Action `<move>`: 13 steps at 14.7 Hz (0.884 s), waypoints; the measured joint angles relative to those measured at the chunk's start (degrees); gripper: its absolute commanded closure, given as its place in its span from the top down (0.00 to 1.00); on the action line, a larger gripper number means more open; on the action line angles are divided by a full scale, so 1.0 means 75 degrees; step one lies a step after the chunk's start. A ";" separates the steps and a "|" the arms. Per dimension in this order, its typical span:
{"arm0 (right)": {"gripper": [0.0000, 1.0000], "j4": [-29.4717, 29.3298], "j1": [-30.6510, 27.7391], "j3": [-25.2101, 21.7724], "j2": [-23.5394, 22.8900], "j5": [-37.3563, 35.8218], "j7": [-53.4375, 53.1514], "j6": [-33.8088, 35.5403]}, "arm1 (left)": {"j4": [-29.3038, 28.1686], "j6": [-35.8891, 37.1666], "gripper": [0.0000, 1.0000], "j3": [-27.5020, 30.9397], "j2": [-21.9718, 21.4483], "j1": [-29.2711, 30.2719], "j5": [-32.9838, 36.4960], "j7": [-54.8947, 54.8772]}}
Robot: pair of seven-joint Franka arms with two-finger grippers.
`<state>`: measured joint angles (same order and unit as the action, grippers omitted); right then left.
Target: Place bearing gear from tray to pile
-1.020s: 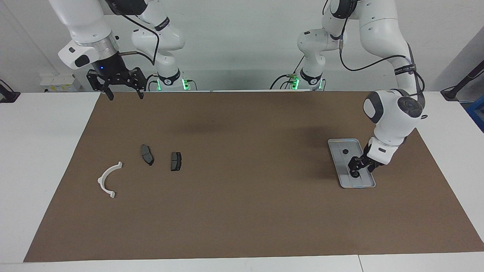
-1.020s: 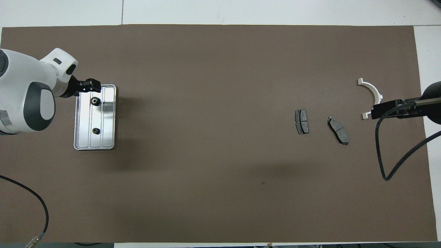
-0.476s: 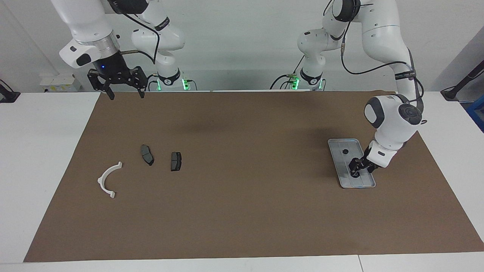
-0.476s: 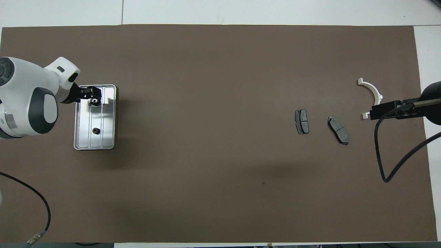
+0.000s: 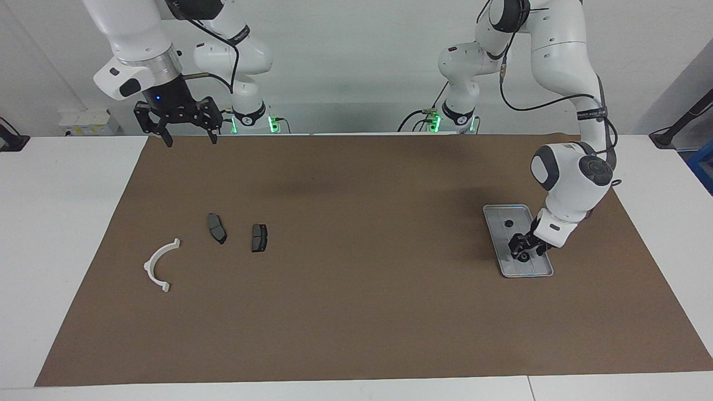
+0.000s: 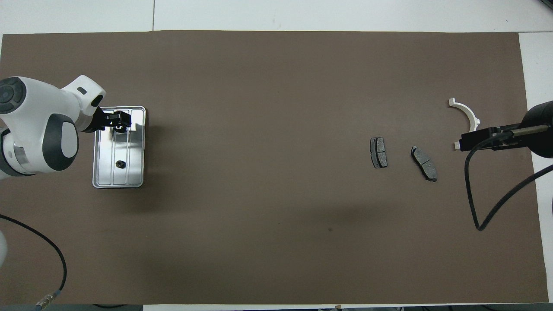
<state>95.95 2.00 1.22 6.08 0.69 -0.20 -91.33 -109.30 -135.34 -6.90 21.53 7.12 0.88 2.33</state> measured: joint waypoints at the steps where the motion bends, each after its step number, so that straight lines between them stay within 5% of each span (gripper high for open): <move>1: 1.00 0.0000 0.0000 0.0000 0.0001 0.0000 0.0000 0.0000 | -0.0031 -0.0027 0.70 0.0000 0.0005 0.0000 0.0000 -0.0004; 6: 1.00 0.0000 0.0000 0.0000 0.0001 0.0000 0.0000 0.0000 | -0.0190 -0.0177 0.60 0.0000 0.0050 0.0000 0.0001 -0.0009; 7: 1.00 0.0000 0.0000 0.0000 0.0001 0.0000 0.0000 0.0000 | -0.0190 -0.0182 0.54 0.0000 0.0055 0.0000 0.0001 -0.0009; 10: 1.00 0.0000 0.0000 0.0000 0.0001 0.0000 0.0000 0.0000 | -0.0182 -0.0202 0.00 0.0006 0.0052 0.0001 0.0006 -0.0009; 13: 1.00 0.0000 0.0000 0.0000 0.0001 0.0000 0.0000 0.0000 | -0.0109 -0.0159 0.00 0.0008 0.0045 0.0001 0.0009 -0.0002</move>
<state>95.95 2.01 1.22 6.09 0.69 -0.19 -91.33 -110.12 -136.53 -6.84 21.87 7.13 0.94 2.31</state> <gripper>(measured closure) 0.000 0.656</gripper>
